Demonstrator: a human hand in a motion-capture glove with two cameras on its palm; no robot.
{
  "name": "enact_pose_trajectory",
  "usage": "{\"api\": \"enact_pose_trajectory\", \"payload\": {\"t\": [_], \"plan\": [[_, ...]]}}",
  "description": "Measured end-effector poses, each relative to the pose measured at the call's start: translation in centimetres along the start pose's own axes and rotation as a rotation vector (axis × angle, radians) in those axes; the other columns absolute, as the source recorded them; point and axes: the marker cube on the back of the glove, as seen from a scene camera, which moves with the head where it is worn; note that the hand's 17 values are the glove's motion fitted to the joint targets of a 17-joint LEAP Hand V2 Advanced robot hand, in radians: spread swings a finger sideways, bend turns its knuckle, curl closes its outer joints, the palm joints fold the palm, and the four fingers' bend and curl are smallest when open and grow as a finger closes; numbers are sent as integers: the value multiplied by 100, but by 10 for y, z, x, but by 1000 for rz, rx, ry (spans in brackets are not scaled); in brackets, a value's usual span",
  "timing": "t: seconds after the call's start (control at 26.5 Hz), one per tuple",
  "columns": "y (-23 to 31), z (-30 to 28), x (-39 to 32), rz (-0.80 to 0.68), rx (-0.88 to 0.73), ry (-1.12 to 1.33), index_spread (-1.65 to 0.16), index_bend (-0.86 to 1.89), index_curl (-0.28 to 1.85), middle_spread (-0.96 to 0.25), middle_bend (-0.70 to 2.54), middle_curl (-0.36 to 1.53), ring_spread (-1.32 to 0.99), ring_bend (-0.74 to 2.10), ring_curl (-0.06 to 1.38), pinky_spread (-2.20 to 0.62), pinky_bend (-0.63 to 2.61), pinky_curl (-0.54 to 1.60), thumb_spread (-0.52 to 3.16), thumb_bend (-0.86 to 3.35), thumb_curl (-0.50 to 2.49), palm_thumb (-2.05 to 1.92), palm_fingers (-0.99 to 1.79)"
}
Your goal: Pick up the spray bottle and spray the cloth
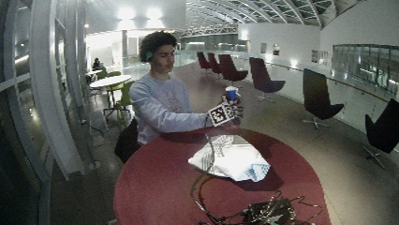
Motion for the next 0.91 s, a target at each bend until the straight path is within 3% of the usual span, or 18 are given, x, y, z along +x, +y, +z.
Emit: {"api": "enact_pose_trajectory", "payload": {"t": [0.3,0.6,0.76,0.91], "plan": [[6,12,18,41,-5,12,-23,10,23,-7,44,49,-3,63,39,12,28,37,85,-3,62,88,114],[13,8,20,90,-127,61,-24,13,25,-6,43,48,-4,58,38,12,25,37,95,-5,58,80,107],[29,-22,17,84,-180,126,-24,9,25,-6,38,46,-5,55,38,14,26,38,100,-5,54,73,96],[54,-90,11,74,-231,260,-25,11,25,-6,35,45,-5,52,37,14,24,37,103,-4,51,71,93]]}}
